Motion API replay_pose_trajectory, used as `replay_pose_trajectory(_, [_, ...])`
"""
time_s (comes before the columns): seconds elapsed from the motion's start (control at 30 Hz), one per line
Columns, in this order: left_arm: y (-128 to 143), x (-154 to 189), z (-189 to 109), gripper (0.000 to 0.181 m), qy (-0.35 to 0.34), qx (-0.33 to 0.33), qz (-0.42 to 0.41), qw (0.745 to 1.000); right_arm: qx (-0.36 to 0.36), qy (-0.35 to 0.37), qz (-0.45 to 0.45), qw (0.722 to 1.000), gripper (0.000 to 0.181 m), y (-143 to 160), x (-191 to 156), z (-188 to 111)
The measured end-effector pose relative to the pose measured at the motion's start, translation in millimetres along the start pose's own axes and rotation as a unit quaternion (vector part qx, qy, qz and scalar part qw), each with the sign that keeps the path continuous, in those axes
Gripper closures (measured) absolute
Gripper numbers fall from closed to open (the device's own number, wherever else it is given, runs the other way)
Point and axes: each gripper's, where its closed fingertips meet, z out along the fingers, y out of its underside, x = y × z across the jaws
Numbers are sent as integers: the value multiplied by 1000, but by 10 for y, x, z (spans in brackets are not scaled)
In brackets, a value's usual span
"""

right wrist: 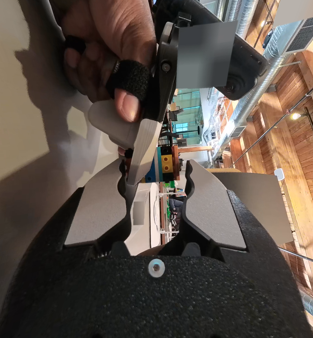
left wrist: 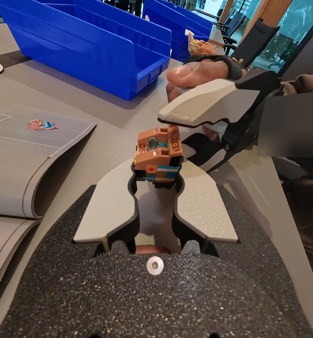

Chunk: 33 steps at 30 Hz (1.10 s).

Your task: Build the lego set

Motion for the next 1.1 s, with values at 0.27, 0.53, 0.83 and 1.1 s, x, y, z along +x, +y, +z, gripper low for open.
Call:
replay_pose_trajectory(0.27, [-9,-13,-7,142,-2,3,-2,1000,0,-1,-5,1000,126,3,-20,-7])
replay_pose_trajectory(0.53, [-4,-7,-6,142,-1,1,-1,1000,7,-8,1,1000,129,-6,-30,-20])
replay_pose_trajectory(0.83, [38,5,8,142,-6,-16,27,1000,26,-49,33,998,130,-27,-76,-68])
replay_pose_trajectory(1.1, [34,21,11,142,-2,-14,26,1000,32,-53,25,998,130,-40,-75,-87])
